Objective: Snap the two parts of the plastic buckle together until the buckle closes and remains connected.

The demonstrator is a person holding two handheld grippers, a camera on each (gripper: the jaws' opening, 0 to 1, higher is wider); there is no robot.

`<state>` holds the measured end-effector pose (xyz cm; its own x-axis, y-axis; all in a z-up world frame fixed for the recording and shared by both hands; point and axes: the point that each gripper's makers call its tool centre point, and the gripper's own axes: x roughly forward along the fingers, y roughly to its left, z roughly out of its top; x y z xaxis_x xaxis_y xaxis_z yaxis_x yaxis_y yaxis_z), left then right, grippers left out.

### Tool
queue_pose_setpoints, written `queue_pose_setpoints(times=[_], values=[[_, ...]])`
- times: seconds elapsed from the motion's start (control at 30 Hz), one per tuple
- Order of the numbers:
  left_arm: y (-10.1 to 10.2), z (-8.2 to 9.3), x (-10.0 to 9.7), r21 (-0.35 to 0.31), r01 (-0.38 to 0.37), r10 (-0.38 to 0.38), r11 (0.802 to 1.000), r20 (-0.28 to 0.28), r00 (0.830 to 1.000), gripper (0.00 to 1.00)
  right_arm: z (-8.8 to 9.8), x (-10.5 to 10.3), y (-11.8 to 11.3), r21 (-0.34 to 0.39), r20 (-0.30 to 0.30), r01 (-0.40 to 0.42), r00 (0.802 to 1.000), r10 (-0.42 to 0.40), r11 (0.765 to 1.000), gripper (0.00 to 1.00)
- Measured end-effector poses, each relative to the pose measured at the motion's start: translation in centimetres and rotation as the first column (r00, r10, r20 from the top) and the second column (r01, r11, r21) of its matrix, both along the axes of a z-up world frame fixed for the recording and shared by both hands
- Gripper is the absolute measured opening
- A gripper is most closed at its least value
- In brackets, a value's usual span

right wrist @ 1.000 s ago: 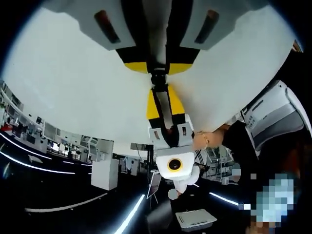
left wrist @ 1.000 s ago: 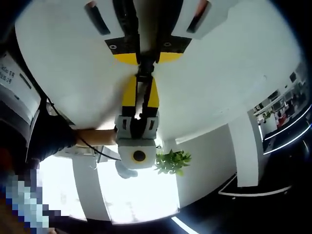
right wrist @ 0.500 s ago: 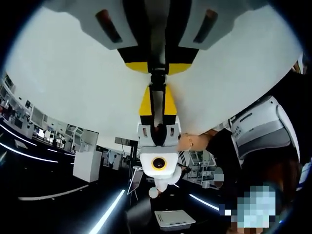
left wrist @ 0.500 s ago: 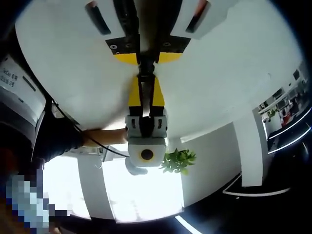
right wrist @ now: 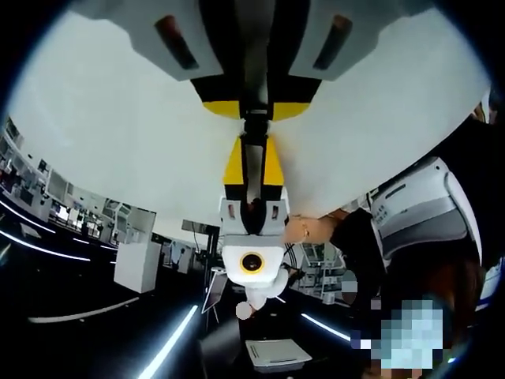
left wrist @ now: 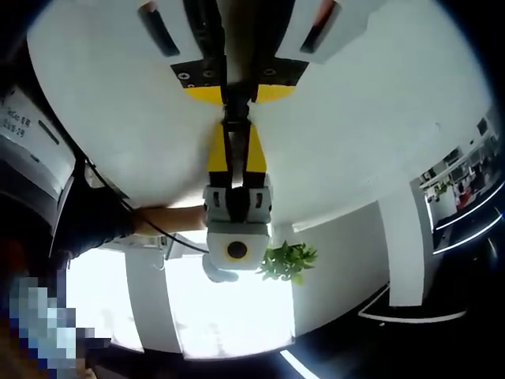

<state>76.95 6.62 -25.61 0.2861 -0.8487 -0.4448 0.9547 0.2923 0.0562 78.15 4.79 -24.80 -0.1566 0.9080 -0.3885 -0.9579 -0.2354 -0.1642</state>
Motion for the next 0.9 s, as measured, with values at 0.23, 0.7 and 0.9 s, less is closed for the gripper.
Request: queue_pose_setpoints(times=[0.23, 0.7, 0.9], values=[[0.01, -0.02, 0.01, -0.003, 0.000, 0.000, 1.000, -0.004, 1.000, 0.09, 0.05, 0.03, 0.26, 0.015, -0.021, -0.004, 1.000, 0.005, 1.000, 0.07], [-0.20, 0.39, -0.24, 0.006, 0.010, -0.010, 1.000, 0.027, 1.000, 0.10, -0.09, -0.35, 0.39, 0.003, -0.028, -0.001, 1.000, 0.001, 1.000, 0.08], [-0.25, 0.33, -0.35, 0.003, 0.010, -0.010, 1.000, 0.022, 1.000, 0.10, -0.12, -0.51, 0.41, 0.005, -0.041, 0.006, 0.999, -0.006, 1.000, 0.09]])
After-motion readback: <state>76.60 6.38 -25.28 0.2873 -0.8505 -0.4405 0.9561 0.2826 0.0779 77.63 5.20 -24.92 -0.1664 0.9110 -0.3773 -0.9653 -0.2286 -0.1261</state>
